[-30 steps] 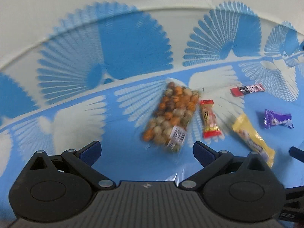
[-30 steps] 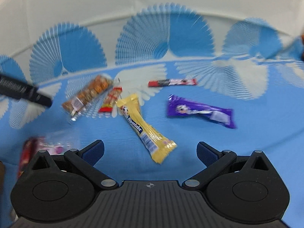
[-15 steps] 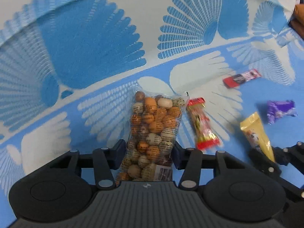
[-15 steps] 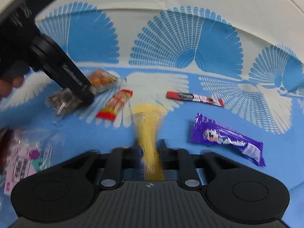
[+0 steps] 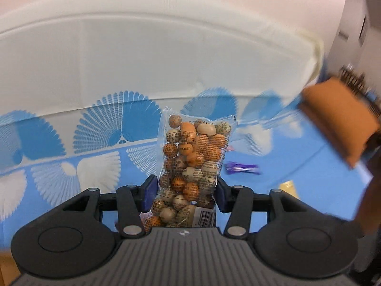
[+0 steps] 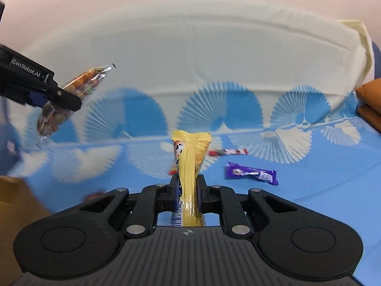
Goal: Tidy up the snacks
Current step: 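Carry the nut bag with the left tool while the right tool carries the wafer bar over the box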
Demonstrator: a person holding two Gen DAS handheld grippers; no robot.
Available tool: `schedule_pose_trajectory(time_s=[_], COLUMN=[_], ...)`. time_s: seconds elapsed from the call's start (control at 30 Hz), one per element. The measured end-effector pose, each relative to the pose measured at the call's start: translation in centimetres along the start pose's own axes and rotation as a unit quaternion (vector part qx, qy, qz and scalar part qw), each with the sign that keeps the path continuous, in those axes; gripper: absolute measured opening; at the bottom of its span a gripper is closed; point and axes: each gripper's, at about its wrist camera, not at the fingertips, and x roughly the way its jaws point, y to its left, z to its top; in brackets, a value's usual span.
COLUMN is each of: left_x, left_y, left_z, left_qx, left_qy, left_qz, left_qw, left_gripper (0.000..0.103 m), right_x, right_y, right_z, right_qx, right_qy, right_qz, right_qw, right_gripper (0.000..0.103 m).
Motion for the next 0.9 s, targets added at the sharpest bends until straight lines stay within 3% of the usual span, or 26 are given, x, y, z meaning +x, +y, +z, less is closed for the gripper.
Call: schedule_pose_trajectory(time_s=[0.17, 0.37, 0.5, 0.63, 0.9], left_x=[-11.2, -20.8, -24.9, -28.2, -32.4], left_y=[-1.8, -3.0, -2.2, -0.5, 1.6], left_z=[-4.2, -12.6, -18.7, -23.9, -29.1], left_qx=[-0.014, -0.017, -0.041, -0.069, -0.107], left_qy=[-0.024, 0.012, 0.045, 0.051, 0.038], left_qz=[0.0, 0.066, 0.115, 0.154, 0.176], left_qw=[0.9996, 0.9976, 0.9916, 0.9843, 0.9777], left_gripper=[0.055, 0.055, 0.055, 0.055, 0.055], right_x=[-9.3, -17.2, -20.8, -23.6, -27.5], right_y=[4.5, 10.6, 14.7, 18.4, 23.8], right_z=[-0.7, -4.3, -7.1, -9.3, -11.1], right_qx=[0.013, 0.004, -0.008, -0.03, -0.101], right_qy=[-0.013, 0.018, 0.044, 0.069, 0.075], right_qz=[0.046, 0.1, 0.139, 0.174, 0.193], right_qw=[0.999, 0.995, 0.989, 0.982, 0.973], right_gripper=[0.015, 0.015, 0.015, 0.015, 0.015])
